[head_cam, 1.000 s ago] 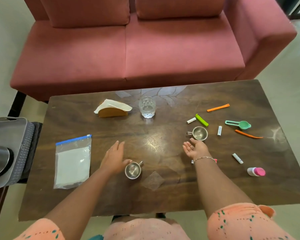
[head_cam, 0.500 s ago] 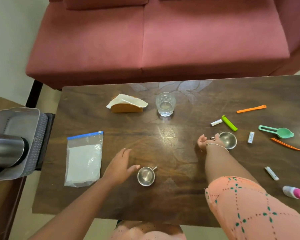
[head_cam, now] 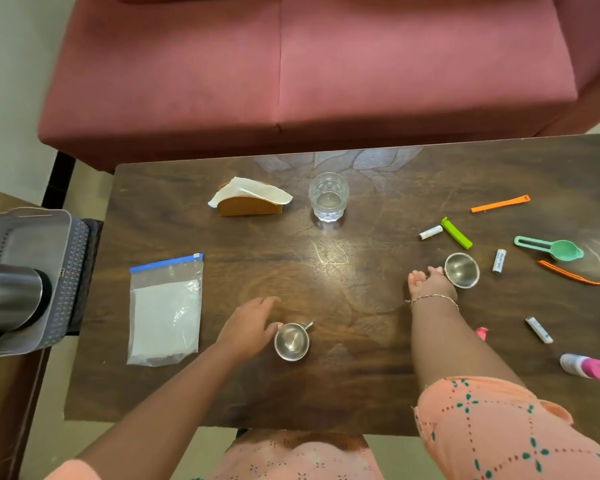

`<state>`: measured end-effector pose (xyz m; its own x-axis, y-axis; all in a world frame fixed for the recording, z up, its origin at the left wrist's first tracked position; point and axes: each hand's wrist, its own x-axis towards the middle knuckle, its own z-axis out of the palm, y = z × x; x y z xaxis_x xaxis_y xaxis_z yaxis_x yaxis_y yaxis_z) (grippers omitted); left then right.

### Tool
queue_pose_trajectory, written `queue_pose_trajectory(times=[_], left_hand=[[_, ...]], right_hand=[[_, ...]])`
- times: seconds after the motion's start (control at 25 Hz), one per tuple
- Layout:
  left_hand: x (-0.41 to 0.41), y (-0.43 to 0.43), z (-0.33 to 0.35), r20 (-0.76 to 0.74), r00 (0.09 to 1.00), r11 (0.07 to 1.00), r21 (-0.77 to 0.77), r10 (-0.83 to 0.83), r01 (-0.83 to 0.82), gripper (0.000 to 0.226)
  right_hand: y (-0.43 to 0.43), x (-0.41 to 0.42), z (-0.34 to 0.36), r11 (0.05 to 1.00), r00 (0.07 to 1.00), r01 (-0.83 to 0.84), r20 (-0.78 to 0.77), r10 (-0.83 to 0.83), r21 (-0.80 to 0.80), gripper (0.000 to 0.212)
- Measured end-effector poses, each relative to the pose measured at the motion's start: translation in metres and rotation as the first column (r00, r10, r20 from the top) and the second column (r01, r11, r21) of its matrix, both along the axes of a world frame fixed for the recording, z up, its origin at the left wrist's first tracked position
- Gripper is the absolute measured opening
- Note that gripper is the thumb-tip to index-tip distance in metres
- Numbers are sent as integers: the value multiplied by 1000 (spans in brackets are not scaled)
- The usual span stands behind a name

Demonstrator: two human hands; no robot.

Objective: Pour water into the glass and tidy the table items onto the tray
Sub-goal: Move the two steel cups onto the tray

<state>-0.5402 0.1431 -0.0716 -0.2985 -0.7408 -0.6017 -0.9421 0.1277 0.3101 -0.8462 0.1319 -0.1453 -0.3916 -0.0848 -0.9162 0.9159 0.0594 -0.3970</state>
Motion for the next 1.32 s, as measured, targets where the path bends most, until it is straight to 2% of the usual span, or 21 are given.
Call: queue_pose_trajectory(times=[0.08, 0.16, 0.2, 0.28, 0.4, 0.44, 0.52, 0.76, 0.96, 1.08, 1.16, 1.24, 1.28, 1.32], left_hand=[[-6, -3, -2, 42, 991, 992, -29, -125, 127, 41], [-15, -9, -2, 150, 920, 928, -38, -362, 371, 38], [-22, -13, -3, 214, 839, 855, -29, -501, 518, 40], [-39, -21, -7, 281, 611, 640, 14, -740, 768, 44], [-66, -23, -18, 318, 264, 311, 107, -911, 944, 42], [-72, -22, -23, 340, 192, 251, 137, -921, 958, 38], [-77, -18, -31, 392, 145, 230, 179, -909, 957, 30], [-64, -15, -49, 457, 222, 364, 250, -861, 897, 30], [-53, -20, -51, 456, 293, 425, 220, -840, 878, 28], [-41, -18, -38, 424, 457, 582, 233, -782, 779, 26], [-30, -12, -27, 387, 642, 746, 251, -662, 617, 22], [-16, -3, -16, 317, 856, 907, 249, -409, 341, 16], [-8, 2, -10, 254, 939, 953, 254, -231, 166, 17], [-2, 8, -3, 177, 984, 961, 276, -29, -21, 20]], right_hand=[[14, 1, 1, 995, 985, -85, -148, 93, 59, 19], [28, 1, 5, 977, 941, -200, -265, 212, 70, 26], [37, 1, 8, 961, 910, -269, -310, 276, 66, 27], [56, 4, 17, 909, 831, -411, -379, 407, 73, 26], [83, 15, 26, 829, 744, -557, -414, 524, 49, 22], [90, 19, 29, 806, 723, -590, -416, 551, 41, 21], [103, 25, 32, 780, 705, -626, -417, 574, 16, 20], [121, 37, 42, 707, 636, -707, -447, 629, -11, 22], [124, 34, 50, 636, 554, -772, -475, 684, 15, 23], [124, 35, 54, 612, 524, -790, -485, 700, 30, 23], [120, 40, 58, 599, 508, -800, -494, 706, 33, 23], [114, 47, 67, 591, 504, -806, -501, 703, 18, 22], [111, 51, 73, 584, 502, -812, -503, 704, 7, 21], [108, 56, 80, 572, 495, -820, -506, 706, -3, 21]])
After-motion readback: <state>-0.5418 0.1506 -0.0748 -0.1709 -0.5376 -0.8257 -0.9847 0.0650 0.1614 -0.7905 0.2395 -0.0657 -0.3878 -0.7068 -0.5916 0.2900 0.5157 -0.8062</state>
